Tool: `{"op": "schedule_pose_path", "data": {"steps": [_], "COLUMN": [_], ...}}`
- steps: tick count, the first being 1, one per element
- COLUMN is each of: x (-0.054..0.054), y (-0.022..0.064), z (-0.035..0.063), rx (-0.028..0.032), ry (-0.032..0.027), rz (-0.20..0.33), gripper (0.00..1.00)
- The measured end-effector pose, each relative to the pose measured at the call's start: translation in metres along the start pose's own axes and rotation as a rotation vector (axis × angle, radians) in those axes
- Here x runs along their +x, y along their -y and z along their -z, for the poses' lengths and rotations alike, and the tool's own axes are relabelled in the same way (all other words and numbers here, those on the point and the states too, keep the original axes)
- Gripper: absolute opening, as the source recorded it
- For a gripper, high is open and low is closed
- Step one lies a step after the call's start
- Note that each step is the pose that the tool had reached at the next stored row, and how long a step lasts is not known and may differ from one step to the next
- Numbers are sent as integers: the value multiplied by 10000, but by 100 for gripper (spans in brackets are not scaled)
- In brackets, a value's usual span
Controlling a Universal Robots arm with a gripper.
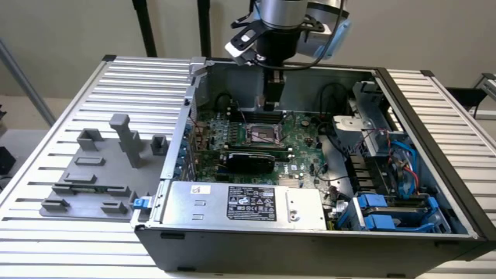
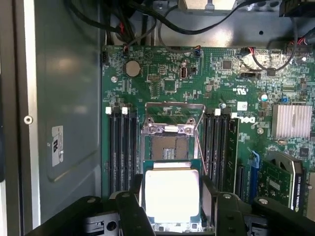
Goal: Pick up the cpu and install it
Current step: 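Place the cpu into insertion slot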
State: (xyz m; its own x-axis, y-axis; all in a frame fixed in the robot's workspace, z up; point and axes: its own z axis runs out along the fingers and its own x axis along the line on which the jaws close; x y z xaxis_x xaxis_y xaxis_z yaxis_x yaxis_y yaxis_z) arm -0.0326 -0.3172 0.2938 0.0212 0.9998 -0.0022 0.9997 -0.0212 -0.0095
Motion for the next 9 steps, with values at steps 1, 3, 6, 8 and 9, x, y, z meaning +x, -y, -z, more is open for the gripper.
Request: {"op": "schedule_pose_path", "data": {"steps": [1,3,6,8,9], "x": [-1,-12,-46,-69,-79], "y": [0,7,22,29,32], "z": [-10,-28,-50,-67,-76], "rx": [-5,-25,-69,-120,-156], "ry": [0,0,-6,-7,-9], "rz": [-35,-55,-57,-59,-60], "gripper": [55,55,55,55,55]}}
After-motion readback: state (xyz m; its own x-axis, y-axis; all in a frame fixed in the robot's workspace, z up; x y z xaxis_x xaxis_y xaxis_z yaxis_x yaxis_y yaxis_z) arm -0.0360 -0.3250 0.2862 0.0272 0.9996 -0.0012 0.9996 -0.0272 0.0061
